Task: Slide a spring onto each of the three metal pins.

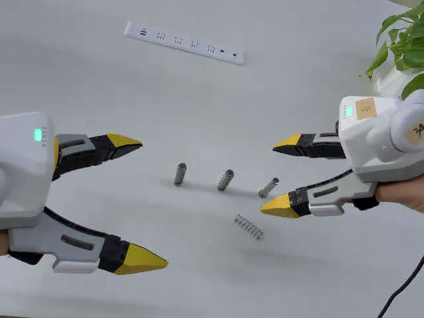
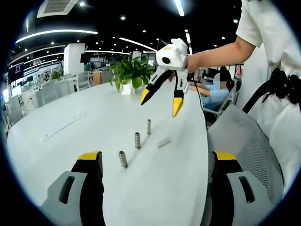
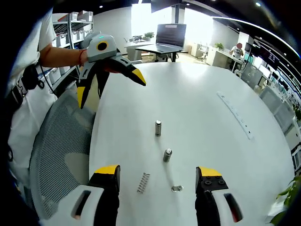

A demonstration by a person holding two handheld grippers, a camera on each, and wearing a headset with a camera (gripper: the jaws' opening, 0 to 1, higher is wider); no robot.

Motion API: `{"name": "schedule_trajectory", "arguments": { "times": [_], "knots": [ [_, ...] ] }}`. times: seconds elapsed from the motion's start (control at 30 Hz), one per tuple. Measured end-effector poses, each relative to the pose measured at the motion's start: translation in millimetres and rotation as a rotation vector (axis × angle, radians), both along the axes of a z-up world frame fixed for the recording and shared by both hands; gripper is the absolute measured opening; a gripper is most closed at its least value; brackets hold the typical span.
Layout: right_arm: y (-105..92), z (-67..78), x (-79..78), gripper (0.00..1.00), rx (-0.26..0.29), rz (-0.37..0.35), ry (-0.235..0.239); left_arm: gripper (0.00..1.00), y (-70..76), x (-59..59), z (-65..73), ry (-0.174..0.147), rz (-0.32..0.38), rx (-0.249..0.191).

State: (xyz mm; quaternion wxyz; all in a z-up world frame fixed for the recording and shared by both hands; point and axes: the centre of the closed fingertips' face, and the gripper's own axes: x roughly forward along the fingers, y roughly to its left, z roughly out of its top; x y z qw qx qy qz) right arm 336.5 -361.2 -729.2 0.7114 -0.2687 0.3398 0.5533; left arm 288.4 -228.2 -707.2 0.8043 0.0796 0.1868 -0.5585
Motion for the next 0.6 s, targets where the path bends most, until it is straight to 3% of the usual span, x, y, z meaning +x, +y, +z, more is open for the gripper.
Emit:
{"name": "schedule_trajectory", "arguments": {
  "times": [0.47,0.53,0.6],
  "knots": [
    [-41.7,4.9,-21.0,0.78,0.118,-0.121,-0.023,0.91,-29.2,-1.7,5.4,-0.037,-0.117,0.104],
    [-46.7,5.9,-24.3,0.81,0.147,-0.139,-0.024,0.89,-35.4,-3.1,4.2,-0.059,-0.154,0.138],
    [-53.0,4.9,-28.1,0.83,0.158,-0.148,-0.030,0.88,-42.7,-5.0,1.7,-0.059,-0.178,0.164]
  ]
}}
